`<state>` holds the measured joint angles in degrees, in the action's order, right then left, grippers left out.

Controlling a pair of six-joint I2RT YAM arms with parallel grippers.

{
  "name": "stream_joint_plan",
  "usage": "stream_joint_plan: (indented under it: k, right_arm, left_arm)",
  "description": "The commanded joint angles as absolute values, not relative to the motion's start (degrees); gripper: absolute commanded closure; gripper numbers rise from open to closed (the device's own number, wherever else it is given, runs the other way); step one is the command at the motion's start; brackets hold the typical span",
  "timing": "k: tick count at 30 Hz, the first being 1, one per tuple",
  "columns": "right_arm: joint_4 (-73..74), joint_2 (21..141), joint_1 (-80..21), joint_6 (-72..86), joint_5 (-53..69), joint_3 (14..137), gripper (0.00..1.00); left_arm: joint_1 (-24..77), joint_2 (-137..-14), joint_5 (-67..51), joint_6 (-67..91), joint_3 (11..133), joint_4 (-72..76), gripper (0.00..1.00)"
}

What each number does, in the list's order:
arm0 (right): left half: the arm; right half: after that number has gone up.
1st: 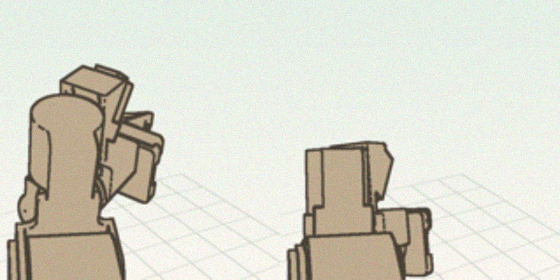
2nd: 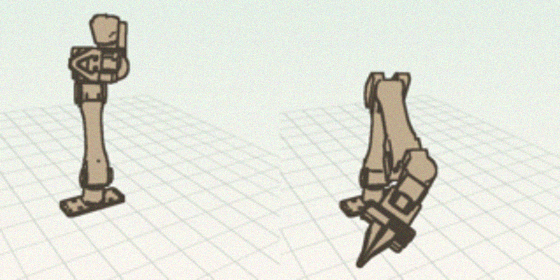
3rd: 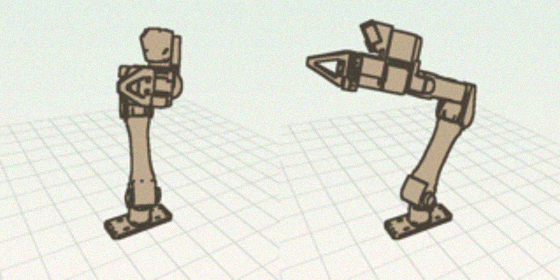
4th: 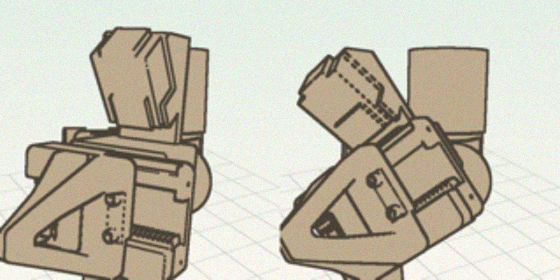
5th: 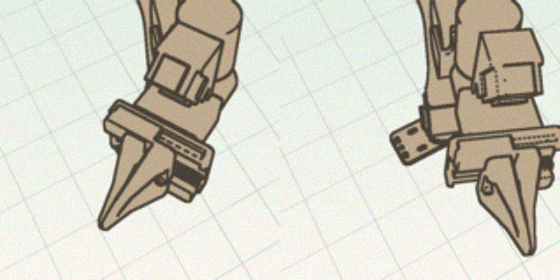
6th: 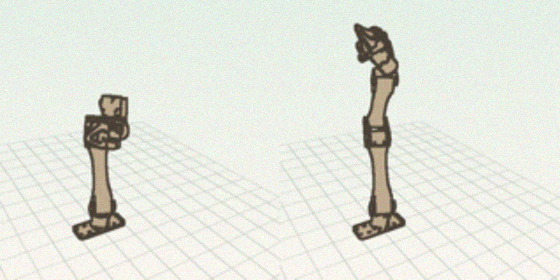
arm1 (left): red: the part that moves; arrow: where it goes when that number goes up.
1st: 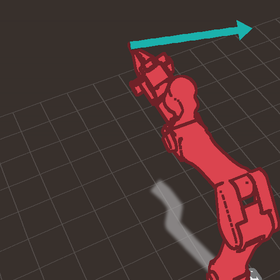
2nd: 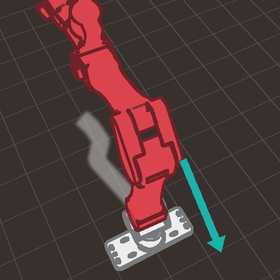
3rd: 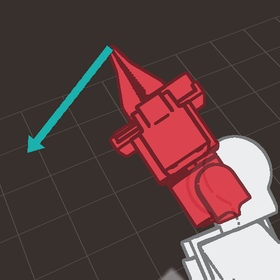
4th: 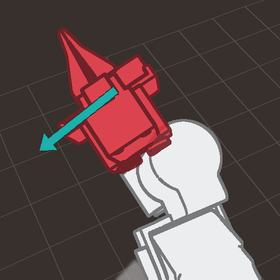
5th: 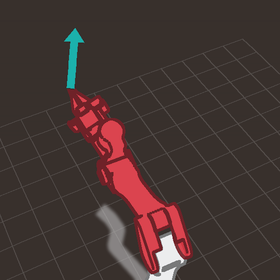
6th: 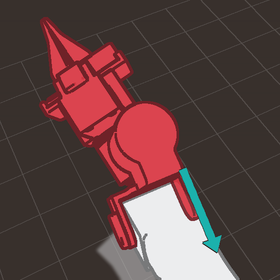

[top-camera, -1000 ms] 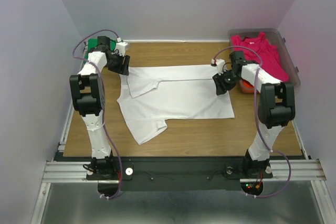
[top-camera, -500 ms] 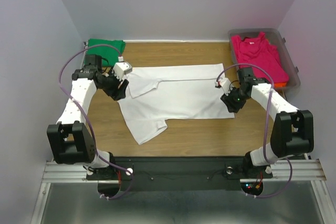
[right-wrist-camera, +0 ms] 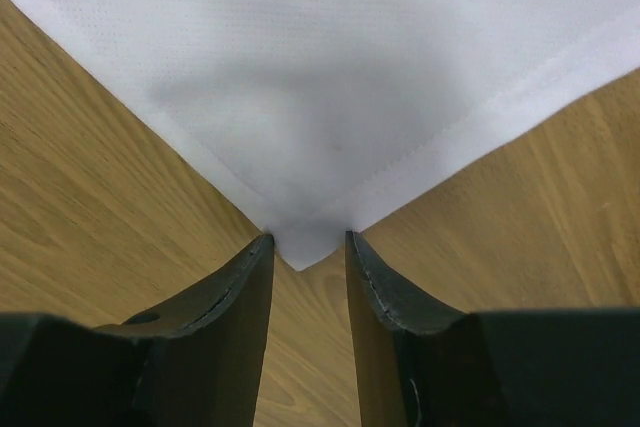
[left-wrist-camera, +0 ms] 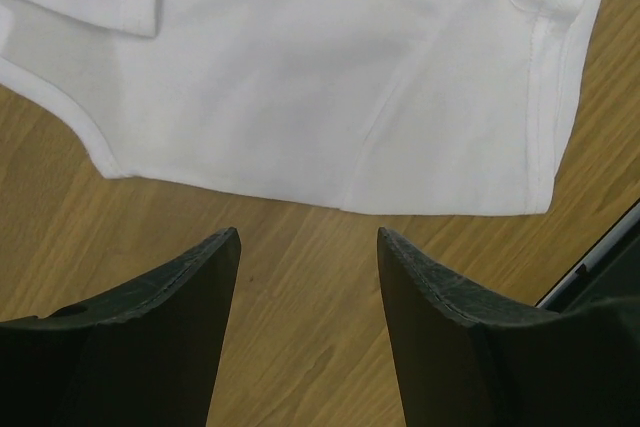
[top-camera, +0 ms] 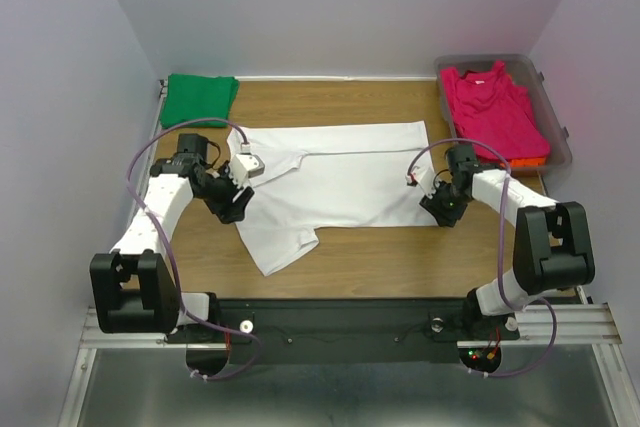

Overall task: Fold and stack the t-shirts
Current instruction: Fold the tshirt

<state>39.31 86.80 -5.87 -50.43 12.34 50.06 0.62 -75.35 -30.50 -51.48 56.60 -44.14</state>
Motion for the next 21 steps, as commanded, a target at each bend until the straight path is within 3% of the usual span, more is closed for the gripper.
stream_joint_plan:
  k: [1,7,13,21]
  right_arm:
    - [35.6,87.7,-6.7,-52.0,10.9,48.3,0.60]
    - [34.1,87.5,-7.0,-52.5,9.8,46.0,0.76]
    - [33.9,87.4,-7.4,-51.8,9.2,45.7,0.99]
    - [34.3,87.3,-7.3,-50.6,9.4,47.3,0.99]
  left_arm:
    - [3.7,-71.7,-28.8,-55.8,52.2,-44.6,0.31]
    - [10.7,-68.8,-22.8,-56.4,44.8,-40.7,0.31]
    - [16.5,-69.3,-19.9,-53.8,40.1,-34.5,0.31]
    - [21.9,-73.1,-14.3,-51.9,33.3,-25.4,0.35]
